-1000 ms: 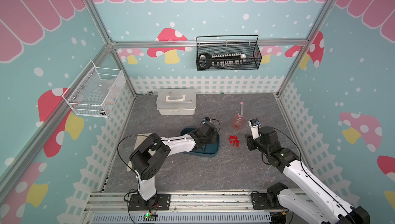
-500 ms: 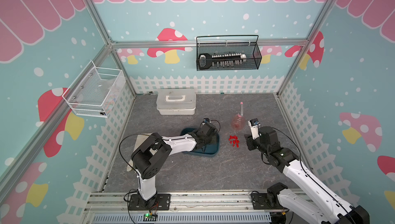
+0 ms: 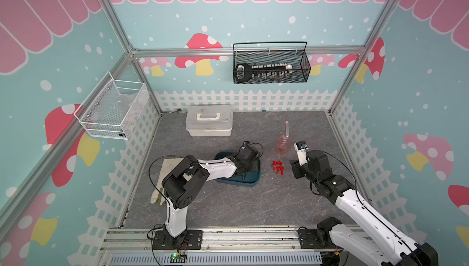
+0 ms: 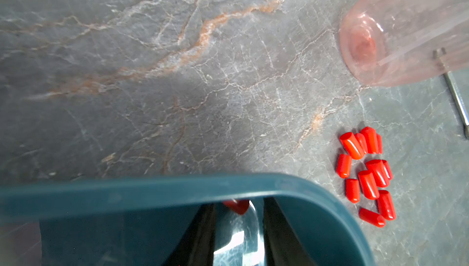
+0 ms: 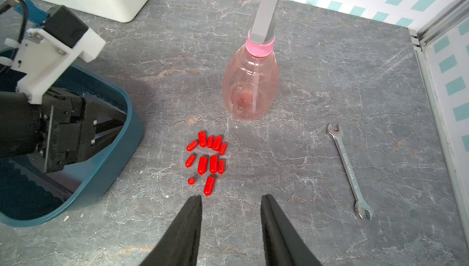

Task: Take the screw protection sleeves out of the storage box
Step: Pick up the screw protection sleeve from the storage box.

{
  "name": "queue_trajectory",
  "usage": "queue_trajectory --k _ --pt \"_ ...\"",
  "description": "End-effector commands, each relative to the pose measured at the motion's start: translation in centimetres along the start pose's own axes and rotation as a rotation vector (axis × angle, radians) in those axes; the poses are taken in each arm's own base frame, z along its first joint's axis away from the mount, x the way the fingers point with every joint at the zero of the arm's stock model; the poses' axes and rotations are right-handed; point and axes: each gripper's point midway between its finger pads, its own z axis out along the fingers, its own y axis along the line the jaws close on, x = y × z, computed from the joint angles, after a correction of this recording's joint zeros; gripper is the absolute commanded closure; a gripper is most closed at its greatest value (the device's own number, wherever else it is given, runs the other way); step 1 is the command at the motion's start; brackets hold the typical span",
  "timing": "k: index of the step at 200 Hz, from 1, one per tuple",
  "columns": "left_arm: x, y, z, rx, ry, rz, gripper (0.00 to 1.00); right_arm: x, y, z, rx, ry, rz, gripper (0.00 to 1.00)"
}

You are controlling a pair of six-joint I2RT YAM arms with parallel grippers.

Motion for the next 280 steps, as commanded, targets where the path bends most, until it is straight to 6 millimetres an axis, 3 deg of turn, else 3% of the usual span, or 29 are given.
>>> queue_trajectory --k 1,79,133,177,280 --pt "0.2 0.1 0.6 -0.013 0.026 -0.006 0.65 0.4 -0.1 0.3 -0.001 0.002 0.015 0.57" --pt "0.5 0.3 1.4 -0.028 0.048 -0.006 0.66 0.3 -0.2 0.3 -0.001 -0.002 0.017 0.57" --pt "1.0 0.2 1.8 -0.027 0.073 -0.006 0.84 0.3 -0.2 0.2 0.001 -0.006 0.017 0.57" --pt "0.9 0.2 1.7 -0.026 0.072 -0.002 0.93 0.3 -0.2 0.2 0.000 -0.004 0.015 0.57" --pt "-2.7 -0.9 -4.3 0.010 -0.141 0.063 0.93 0.4 -0.2 0.3 -0.002 -0.001 0.017 0.57"
